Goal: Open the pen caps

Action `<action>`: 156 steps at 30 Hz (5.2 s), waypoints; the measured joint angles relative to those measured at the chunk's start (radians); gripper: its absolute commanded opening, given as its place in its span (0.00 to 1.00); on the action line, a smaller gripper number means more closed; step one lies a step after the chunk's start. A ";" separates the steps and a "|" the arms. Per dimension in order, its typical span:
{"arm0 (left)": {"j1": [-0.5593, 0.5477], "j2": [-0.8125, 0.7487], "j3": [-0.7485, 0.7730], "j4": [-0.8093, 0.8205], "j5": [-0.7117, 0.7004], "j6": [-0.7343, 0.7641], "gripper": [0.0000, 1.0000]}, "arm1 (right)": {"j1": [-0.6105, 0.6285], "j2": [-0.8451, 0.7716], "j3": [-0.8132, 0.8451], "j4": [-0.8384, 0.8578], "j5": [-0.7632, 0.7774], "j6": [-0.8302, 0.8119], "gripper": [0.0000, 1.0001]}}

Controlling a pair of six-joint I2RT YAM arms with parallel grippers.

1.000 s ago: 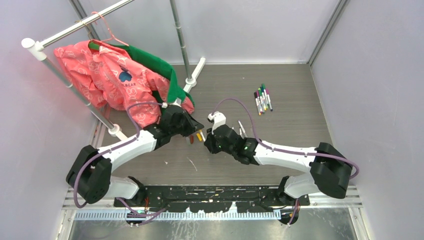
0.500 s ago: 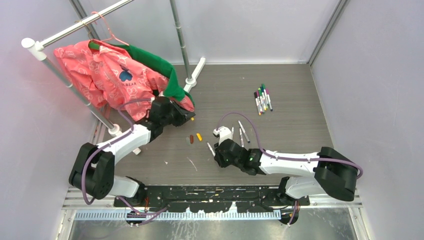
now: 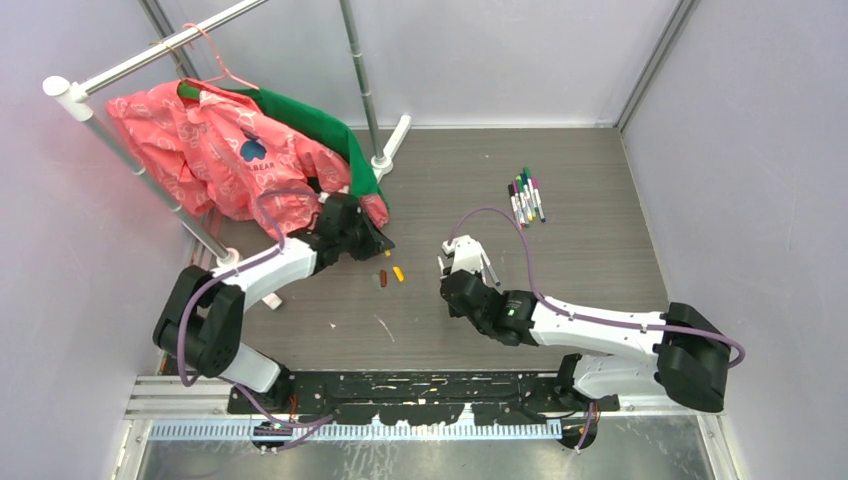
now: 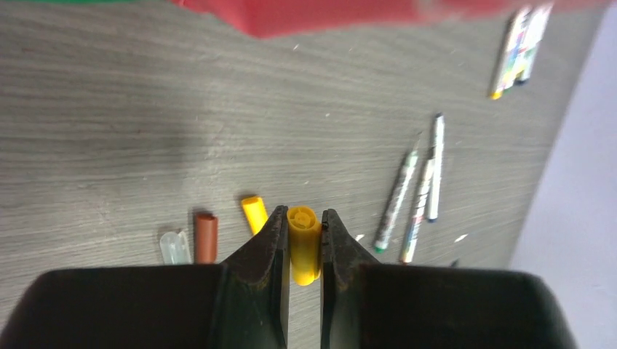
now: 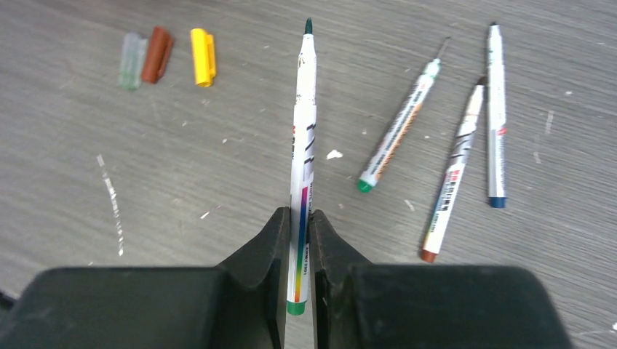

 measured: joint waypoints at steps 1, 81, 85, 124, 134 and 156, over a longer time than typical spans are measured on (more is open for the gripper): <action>-0.013 0.016 0.005 -0.016 -0.008 0.012 0.00 | -0.006 0.008 0.008 -0.007 0.018 0.003 0.01; -0.179 -0.152 0.011 -0.053 -0.182 0.114 0.58 | -0.708 0.475 0.419 -0.042 -0.059 -0.186 0.48; -0.179 -0.152 0.003 -0.029 -0.173 0.114 0.58 | -0.771 0.566 0.476 -0.039 -0.104 -0.214 0.48; -0.181 -0.090 0.003 0.032 -0.151 0.110 0.57 | -0.912 0.846 0.740 -0.153 -0.334 -0.196 0.22; -0.182 -0.129 -0.009 0.027 -0.151 0.091 0.57 | -0.911 0.830 0.710 -0.131 -0.347 -0.154 0.01; -0.322 -0.417 -0.219 0.030 -0.148 -0.055 0.61 | -0.405 0.136 0.299 -0.130 -0.325 -0.119 0.01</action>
